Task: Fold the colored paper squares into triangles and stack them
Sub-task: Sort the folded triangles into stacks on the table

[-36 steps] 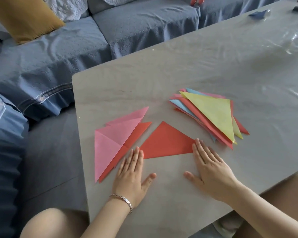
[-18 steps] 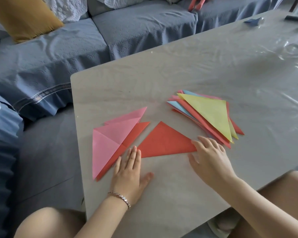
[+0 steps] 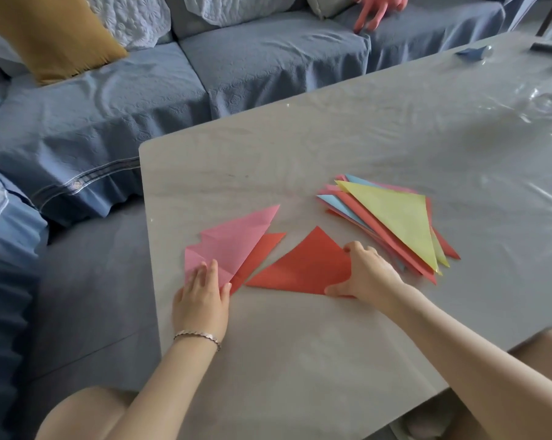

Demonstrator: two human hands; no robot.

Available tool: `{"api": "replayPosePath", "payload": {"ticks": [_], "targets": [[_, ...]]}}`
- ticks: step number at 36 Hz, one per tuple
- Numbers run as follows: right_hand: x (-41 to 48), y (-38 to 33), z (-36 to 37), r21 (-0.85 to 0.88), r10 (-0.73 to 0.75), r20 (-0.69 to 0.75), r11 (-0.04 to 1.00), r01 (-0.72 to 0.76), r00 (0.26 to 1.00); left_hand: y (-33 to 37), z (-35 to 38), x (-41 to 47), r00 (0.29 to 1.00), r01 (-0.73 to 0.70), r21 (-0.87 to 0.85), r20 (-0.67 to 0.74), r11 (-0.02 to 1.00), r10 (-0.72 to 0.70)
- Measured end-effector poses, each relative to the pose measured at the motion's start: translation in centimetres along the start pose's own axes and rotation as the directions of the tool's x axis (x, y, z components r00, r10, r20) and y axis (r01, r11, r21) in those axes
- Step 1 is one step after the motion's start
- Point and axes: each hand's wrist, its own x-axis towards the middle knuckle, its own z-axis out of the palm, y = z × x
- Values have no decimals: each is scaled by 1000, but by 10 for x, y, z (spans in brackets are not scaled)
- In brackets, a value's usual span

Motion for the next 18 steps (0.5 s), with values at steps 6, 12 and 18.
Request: {"api": "replayPosePath", "payload": {"ticks": [6, 12, 18], "targets": [[-9, 16, 10, 77, -123, -114, 988, 132, 986, -4, 1, 3, 991, -129, -23, -51, 991, 127], [-11, 28, -9, 302, -218, -479, 869, 392, 851, 4, -9, -2, 998, -64, 48, -23, 997, 65], [12, 45, -36, 469, 53, -698, 788, 400, 714, 10, -6, -2, 966, -225, -25, -137, 974, 220]]}}
